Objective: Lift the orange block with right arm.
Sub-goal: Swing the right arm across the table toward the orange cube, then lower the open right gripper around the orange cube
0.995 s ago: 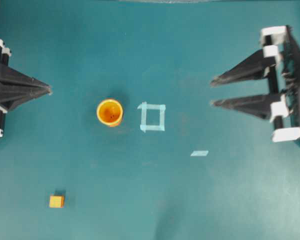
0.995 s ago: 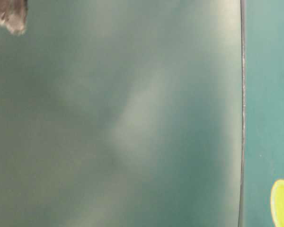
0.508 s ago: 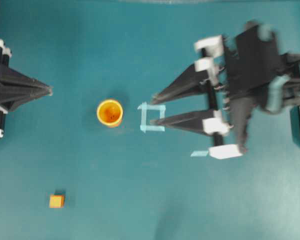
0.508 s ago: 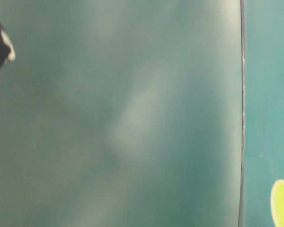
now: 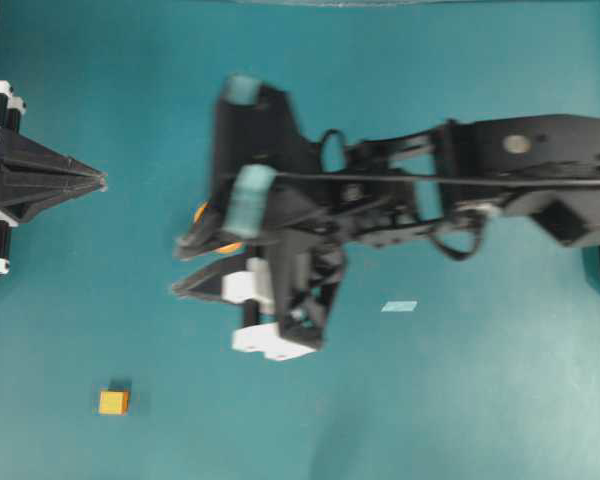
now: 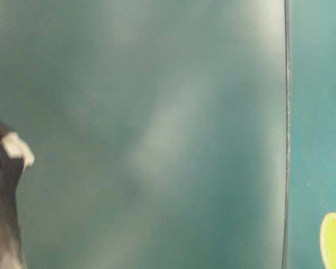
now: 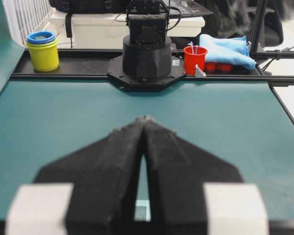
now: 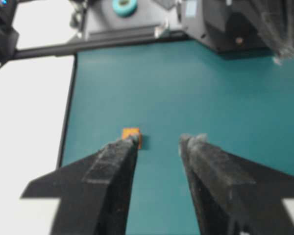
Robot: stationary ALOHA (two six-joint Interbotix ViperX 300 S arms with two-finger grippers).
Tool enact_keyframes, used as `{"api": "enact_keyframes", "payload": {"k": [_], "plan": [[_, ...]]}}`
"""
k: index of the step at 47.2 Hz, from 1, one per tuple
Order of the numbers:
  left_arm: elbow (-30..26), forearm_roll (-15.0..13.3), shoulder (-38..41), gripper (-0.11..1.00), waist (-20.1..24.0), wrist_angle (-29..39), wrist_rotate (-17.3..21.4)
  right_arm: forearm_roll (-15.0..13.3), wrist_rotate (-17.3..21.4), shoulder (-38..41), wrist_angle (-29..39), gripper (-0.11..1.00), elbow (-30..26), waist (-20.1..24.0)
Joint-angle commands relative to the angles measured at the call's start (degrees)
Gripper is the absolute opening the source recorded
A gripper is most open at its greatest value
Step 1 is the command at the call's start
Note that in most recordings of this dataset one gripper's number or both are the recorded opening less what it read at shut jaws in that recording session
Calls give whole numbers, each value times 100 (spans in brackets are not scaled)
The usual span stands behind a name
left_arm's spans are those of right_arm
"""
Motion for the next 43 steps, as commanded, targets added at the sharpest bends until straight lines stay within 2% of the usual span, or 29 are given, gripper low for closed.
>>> {"api": "enact_keyframes", "payload": {"k": [1, 12, 19, 29, 43], "plan": [[-141, 9, 62, 0, 0, -35, 0, 26, 35, 149, 378, 47, -642, 53], [-141, 9, 62, 0, 9, -35, 0, 35, 44, 949, 1187, 47, -1802, 176], [-149, 18, 62, 0, 9, -35, 0, 141, 53, 1380, 1521, 47, -2391, 229], [-141, 9, 62, 0, 9, -35, 0, 229, 53, 1749, 1556, 47, -2672, 299], [-149, 18, 62, 0, 9, -26, 0, 237, 44, 2109, 1397, 47, -2689, 343]]}}
